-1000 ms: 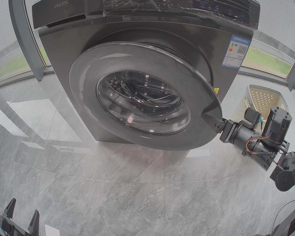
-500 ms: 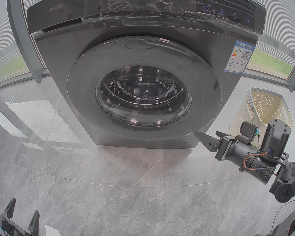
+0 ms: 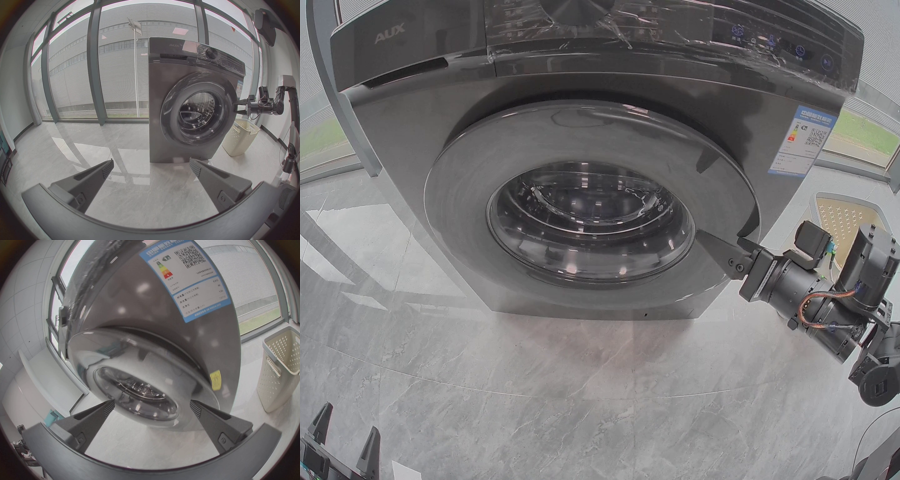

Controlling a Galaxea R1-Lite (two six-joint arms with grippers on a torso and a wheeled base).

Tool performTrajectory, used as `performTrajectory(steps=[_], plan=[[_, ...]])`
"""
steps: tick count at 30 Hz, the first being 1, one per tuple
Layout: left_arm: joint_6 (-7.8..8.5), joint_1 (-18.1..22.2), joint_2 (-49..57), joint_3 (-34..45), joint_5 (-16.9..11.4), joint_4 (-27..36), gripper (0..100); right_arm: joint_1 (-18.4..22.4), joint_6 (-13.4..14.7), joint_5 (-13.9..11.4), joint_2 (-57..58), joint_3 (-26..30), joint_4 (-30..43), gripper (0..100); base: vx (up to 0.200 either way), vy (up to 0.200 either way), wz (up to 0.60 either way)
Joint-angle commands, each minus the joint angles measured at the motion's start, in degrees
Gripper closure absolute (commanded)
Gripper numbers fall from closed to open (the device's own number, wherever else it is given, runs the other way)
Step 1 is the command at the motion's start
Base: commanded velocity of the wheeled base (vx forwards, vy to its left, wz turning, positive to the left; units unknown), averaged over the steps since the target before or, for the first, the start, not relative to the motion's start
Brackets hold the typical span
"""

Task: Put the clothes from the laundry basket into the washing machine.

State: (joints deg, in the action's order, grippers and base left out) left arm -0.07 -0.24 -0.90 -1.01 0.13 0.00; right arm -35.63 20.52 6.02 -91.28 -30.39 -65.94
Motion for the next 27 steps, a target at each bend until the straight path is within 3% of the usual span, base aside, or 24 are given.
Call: performTrajectory(steps=[1, 6, 11, 16, 17, 18, 20, 23, 27], plan=[[-0.01, -0.02, 0.90, 1.01, 0.04, 0.00, 0, 0.13, 0.05, 0.13, -0.12, -1.07, -0.24, 0, 0.000, 0.000, 0.00], [-0.01, -0.02, 0.90, 1.01, 0.04, 0.00, 0, 0.30, 0.14, 0.39, 0.05, -1.78, -1.03, 0, 0.000, 0.000, 0.00], [-0.01, -0.02, 0.90, 1.01, 0.04, 0.00, 0, -0.49, -0.21, 0.31, 0.93, 1.48, -1.39, 0, 0.000, 0.000, 0.00], [-0.10, -0.02, 0.90, 1.01, 0.04, 0.00, 0, -5.06, -1.62, -0.31, 6.29, 12.11, -1.12, 0, 0.000, 0.000, 0.00], [-0.10, -0.02, 0.90, 1.01, 0.04, 0.00, 0, -5.06, -1.62, -0.31, 6.29, 12.11, -1.12, 0, 0.000, 0.000, 0.00], [-0.10, -0.02, 0.90, 1.01, 0.04, 0.00, 0, -7.87, -2.50, -0.49, 9.46, 18.35, -1.12, 0, 0.000, 0.000, 0.00], [-0.10, -0.02, 0.90, 1.01, 0.04, 0.00, 0, -9.63, -3.73, -0.49, 12.62, 23.89, -1.21, 0, 0.000, 0.000, 0.00], [-0.10, -0.02, 0.90, 1.01, 0.04, 0.00, 0, -9.02, -6.28, -0.49, 19.92, 30.39, 0.02, 0, 0.000, 0.000, 0.00], [-0.19, -0.02, 0.90, 1.01, -0.05, 0.00, 0, -5.94, -7.16, -0.57, 32.75, 30.30, 5.65, 0, 0.000, 0.000, 0.00]])
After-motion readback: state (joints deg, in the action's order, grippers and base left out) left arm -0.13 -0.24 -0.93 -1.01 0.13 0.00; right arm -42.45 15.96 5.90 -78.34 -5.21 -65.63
